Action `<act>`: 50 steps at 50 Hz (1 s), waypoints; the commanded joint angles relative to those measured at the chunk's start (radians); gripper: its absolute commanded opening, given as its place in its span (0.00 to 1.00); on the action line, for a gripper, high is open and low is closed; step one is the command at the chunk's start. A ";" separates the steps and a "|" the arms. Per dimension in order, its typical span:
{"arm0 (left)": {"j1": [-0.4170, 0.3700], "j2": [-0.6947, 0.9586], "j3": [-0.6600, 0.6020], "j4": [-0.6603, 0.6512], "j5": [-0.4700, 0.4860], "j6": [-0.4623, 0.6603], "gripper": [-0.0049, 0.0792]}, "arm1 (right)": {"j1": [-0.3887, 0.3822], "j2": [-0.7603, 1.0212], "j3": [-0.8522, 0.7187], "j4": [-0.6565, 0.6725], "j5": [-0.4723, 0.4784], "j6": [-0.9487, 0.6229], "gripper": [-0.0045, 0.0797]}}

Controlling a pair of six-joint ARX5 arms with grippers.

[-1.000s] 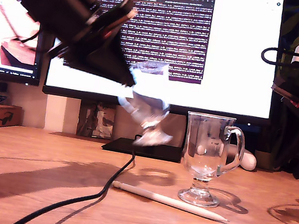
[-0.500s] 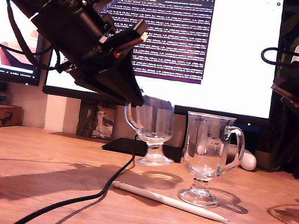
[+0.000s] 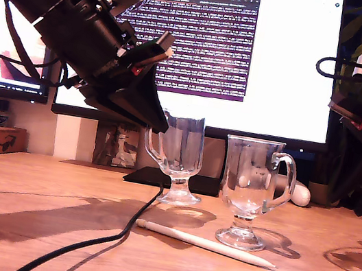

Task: Pick the small glass cups in front of you with each of your hands, and place them behind the white pen

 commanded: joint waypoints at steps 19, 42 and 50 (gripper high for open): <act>-0.009 0.019 0.007 0.023 0.010 0.005 0.03 | -0.001 0.000 0.007 0.016 -0.001 -0.003 0.41; -0.008 0.027 0.007 0.028 0.009 0.005 0.03 | -0.001 0.000 0.007 0.016 -0.002 -0.003 0.41; -0.008 0.052 0.010 0.031 0.009 0.005 0.03 | -0.001 0.000 0.007 0.016 -0.003 -0.003 0.41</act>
